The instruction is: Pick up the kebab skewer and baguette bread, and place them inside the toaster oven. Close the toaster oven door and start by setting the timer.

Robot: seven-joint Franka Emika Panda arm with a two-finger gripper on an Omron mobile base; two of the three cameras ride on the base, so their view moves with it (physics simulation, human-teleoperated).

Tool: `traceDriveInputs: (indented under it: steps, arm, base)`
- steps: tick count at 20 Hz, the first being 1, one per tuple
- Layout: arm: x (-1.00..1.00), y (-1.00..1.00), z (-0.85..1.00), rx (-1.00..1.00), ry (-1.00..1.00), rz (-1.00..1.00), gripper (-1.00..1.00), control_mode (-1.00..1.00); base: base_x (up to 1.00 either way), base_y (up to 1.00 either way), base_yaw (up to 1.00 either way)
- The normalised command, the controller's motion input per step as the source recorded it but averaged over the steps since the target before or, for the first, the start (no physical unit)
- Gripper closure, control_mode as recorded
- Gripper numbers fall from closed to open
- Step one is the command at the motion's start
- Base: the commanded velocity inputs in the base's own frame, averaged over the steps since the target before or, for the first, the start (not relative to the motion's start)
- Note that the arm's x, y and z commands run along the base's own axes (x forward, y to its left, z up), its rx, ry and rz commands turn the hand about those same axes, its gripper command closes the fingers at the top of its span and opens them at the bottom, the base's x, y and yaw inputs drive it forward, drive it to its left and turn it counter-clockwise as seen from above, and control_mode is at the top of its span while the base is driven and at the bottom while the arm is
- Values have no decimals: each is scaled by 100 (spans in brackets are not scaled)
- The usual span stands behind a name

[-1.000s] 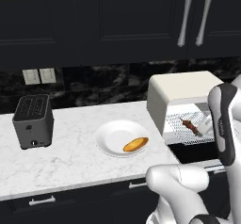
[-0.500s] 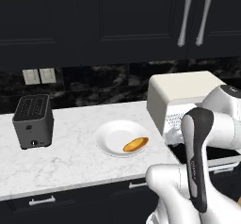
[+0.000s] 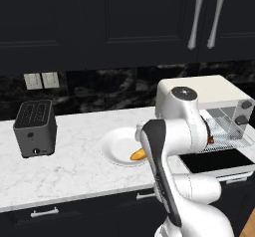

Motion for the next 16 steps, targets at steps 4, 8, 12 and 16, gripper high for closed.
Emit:
traceDriveInputs:
  steps: [4, 8, 12, 16]
  arm:
    - [26, 13, -51, 0, 0, -37, -100, -100]
    - [65, -11, -28, 0, 3, -27, -100, -100]
    - [83, -5, -25, 3, 4, -11, -100, -100]
    - [76, 0, -41, 7, 11, -3, -100, -100]
  base:
    - [0, 0, 0]
    - [0, 0, 0]
    - [0, 0, 0]
    - [0, 0, 0]
